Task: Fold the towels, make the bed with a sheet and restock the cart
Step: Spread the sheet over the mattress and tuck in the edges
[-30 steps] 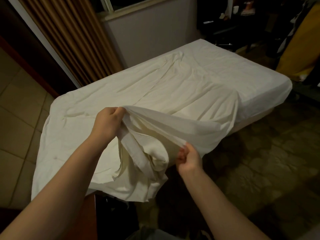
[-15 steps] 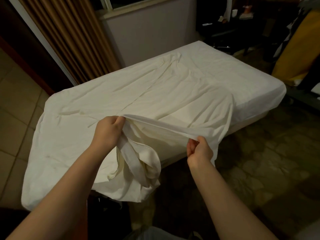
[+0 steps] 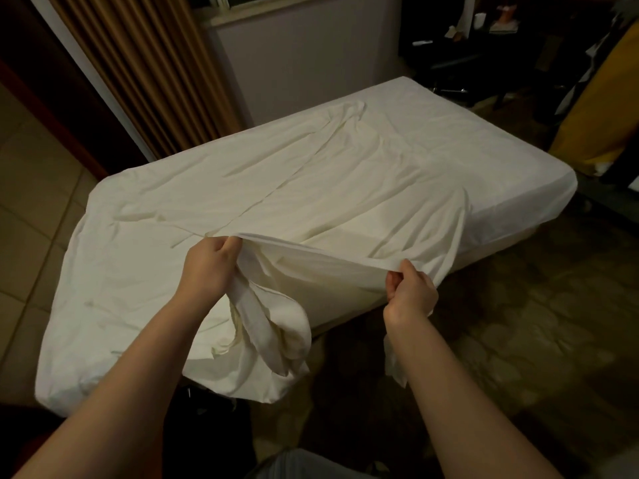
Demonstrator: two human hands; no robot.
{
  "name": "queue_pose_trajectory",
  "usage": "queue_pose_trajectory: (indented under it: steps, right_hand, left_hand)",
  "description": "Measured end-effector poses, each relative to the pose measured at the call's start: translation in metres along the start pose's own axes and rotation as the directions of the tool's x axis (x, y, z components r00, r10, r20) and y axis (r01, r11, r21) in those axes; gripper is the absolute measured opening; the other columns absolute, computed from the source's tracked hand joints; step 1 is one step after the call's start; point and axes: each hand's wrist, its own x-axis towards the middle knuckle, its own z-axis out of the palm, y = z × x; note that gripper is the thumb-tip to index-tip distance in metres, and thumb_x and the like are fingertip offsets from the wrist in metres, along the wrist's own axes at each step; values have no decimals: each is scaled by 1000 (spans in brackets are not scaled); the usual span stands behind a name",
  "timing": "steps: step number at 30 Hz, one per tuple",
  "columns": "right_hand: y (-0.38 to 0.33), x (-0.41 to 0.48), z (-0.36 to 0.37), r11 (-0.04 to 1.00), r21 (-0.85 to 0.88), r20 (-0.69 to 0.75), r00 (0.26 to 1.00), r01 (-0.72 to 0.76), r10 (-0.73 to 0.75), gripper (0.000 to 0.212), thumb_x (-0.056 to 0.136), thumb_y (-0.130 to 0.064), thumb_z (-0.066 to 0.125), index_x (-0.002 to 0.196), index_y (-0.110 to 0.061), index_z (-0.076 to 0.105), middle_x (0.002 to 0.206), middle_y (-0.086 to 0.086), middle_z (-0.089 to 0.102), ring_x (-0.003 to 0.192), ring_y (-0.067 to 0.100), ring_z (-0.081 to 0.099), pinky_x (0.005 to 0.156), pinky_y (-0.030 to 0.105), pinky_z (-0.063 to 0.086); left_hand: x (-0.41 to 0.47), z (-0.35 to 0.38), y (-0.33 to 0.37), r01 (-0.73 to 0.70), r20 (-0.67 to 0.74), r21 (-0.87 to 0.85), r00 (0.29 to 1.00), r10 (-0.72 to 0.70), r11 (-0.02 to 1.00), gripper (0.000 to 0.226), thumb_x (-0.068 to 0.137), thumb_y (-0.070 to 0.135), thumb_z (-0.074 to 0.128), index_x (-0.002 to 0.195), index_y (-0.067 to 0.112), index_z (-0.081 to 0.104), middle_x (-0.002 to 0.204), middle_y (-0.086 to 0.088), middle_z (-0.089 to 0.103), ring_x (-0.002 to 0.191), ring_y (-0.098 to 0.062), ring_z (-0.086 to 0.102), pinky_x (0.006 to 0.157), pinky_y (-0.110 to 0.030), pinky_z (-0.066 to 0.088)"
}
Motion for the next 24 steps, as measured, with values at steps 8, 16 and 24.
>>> queue_pose_trajectory:
  steps: [8,16,24]
  right_hand:
    - [-23,5,4,992,24,83,989,-122,119,14,85,-9,70,77,-10,58,87,2,61,83,12,61,75,24,54]
    - [-28,11,3,985,25,43,984,-172,171,19,82,-5,72,76,-10,55,87,3,59,80,12,59,72,22,55]
    - [-34,11,8,997,-69,117,992,-29,37,11,85,-3,68,93,-6,61,101,6,59,92,16,58,75,26,54]
  left_hand:
    - [6,7,-5,57,-23,-19,998,-57,998,32,94,18,42,66,5,41,66,-12,36,62,-22,30,57,-34,23]
    - [5,17,-5,59,-13,-12,998,-59,998,33,94,16,41,63,6,34,65,-12,33,63,-22,29,59,-34,22]
    - [0,17,-17,85,-59,-1,995,-85,996,33,95,16,40,63,6,37,64,-13,34,63,-22,31,58,-34,23]
